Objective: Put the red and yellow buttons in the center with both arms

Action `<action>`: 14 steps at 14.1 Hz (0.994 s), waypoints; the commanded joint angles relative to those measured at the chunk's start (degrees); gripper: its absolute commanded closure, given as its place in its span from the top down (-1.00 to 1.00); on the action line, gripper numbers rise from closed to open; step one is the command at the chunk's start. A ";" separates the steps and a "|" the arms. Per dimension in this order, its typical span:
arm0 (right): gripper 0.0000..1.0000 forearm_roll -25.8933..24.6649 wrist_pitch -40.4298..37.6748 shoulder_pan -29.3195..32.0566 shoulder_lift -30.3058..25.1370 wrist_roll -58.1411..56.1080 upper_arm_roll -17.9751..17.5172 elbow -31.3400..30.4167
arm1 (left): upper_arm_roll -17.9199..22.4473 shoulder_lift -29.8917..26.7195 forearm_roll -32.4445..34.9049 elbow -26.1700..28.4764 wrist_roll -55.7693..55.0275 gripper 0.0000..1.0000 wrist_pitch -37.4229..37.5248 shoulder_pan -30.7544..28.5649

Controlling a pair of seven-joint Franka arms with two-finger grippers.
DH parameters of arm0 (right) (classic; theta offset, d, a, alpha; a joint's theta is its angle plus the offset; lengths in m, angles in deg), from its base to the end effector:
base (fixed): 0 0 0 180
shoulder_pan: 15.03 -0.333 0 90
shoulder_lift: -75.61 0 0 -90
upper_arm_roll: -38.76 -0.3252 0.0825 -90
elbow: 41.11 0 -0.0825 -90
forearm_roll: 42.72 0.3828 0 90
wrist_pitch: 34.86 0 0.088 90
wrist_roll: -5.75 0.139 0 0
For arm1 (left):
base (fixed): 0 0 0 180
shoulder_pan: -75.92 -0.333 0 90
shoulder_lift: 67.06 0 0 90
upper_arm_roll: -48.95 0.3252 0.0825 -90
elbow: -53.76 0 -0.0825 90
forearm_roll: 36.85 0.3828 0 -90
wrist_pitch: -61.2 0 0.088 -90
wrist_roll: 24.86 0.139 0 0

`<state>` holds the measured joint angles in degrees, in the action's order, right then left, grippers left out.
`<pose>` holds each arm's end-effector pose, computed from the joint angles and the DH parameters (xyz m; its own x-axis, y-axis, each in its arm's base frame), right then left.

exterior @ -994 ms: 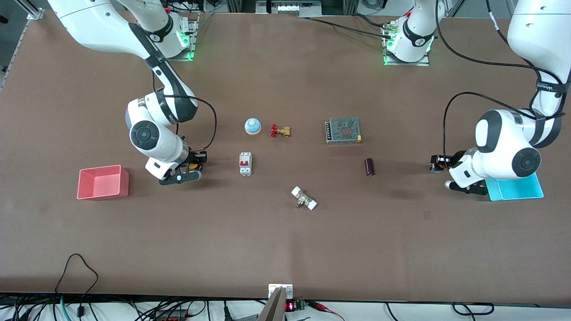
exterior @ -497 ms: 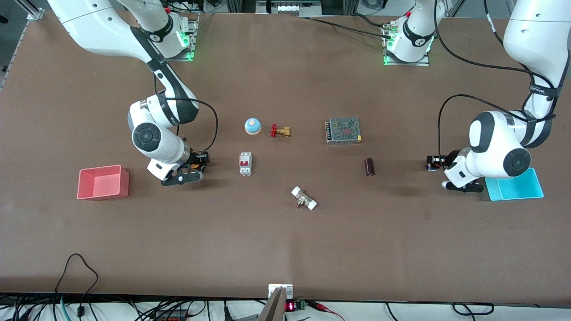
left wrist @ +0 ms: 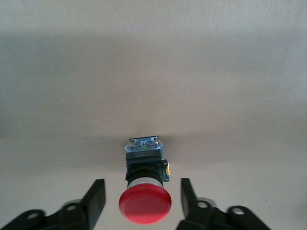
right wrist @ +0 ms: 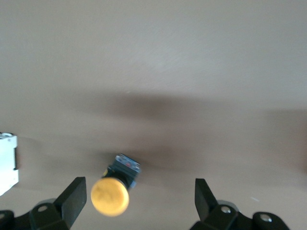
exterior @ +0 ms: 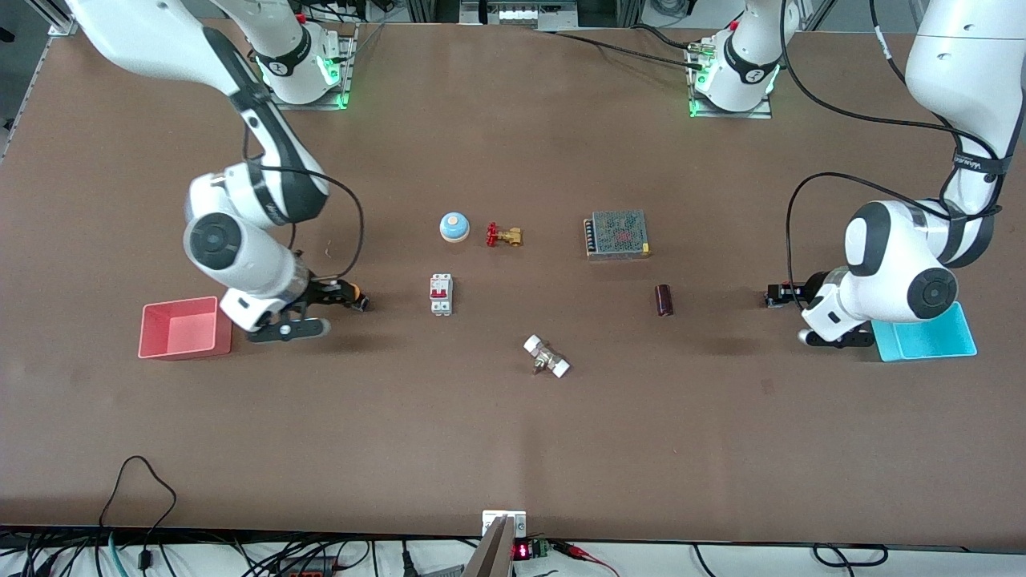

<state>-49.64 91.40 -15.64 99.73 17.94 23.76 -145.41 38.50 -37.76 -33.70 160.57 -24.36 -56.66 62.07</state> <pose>0.6235 0.1569 0.2887 0.9935 0.1114 -0.0223 0.1113 -0.9938 -0.0056 0.5956 0.0419 0.2024 0.9529 0.0168 -0.3030 0.0345 -0.9980 0.0530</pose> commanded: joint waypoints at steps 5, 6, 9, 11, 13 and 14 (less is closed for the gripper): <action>1.00 3.22 -17.52 3.94 -13.91 -4.99 4.61 10.07 | -0.36 -3.98 0.01 -15.91 -2.96 1.00 13.69 -0.04; 1.00 3.66 -20.51 3.86 -15.67 -4.99 6.37 11.57 | -0.79 -5.21 0.01 -17.06 -3.31 1.00 14.41 0.05; 1.00 4.71 -27.99 3.86 -19.45 -5.07 9.28 13.25 | -1.76 -9.86 0.10 -17.52 -4.28 1.00 14.59 0.05; 1.00 6.04 -30.36 3.94 -20.78 -4.98 11.03 13.08 | -1.85 -12.07 0.01 -19.87 -5.68 1.00 14.85 0.05; 1.00 6.22 -31.52 4.03 -20.34 -4.90 11.31 13.34 | -1.85 -12.69 0.01 -24.35 -5.69 1.00 20.10 0.05; 1.00 6.30 -31.61 3.95 -20.34 -4.90 11.31 13.43 | -2.11 -12.60 0.01 -25.94 -5.51 1.00 22.30 -0.04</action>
<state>-44.27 60.75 -11.53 79.00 13.23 34.82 -132.32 36.81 -50.25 -33.70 138.44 -29.20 -38.82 62.22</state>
